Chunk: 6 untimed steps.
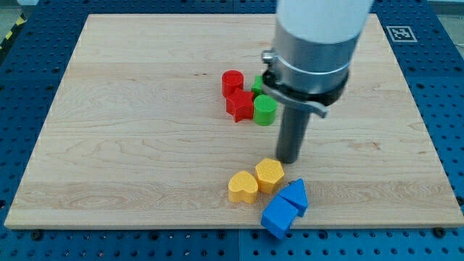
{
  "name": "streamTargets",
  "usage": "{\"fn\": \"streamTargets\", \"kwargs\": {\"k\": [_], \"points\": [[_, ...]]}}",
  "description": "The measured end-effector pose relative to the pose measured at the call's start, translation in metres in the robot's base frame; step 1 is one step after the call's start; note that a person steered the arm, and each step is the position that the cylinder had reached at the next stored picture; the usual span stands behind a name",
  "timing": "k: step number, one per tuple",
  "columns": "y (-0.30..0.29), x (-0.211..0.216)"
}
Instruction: Point your arm to the blue triangle
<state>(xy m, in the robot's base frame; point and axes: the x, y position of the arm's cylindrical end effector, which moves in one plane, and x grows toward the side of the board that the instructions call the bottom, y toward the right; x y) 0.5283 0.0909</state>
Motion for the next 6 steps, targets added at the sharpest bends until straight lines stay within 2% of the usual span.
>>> {"fn": "streamTargets", "kwargs": {"k": [1,2,6], "points": [[0.055,0.006],[0.079,0.090],[0.034,0.091]]}}
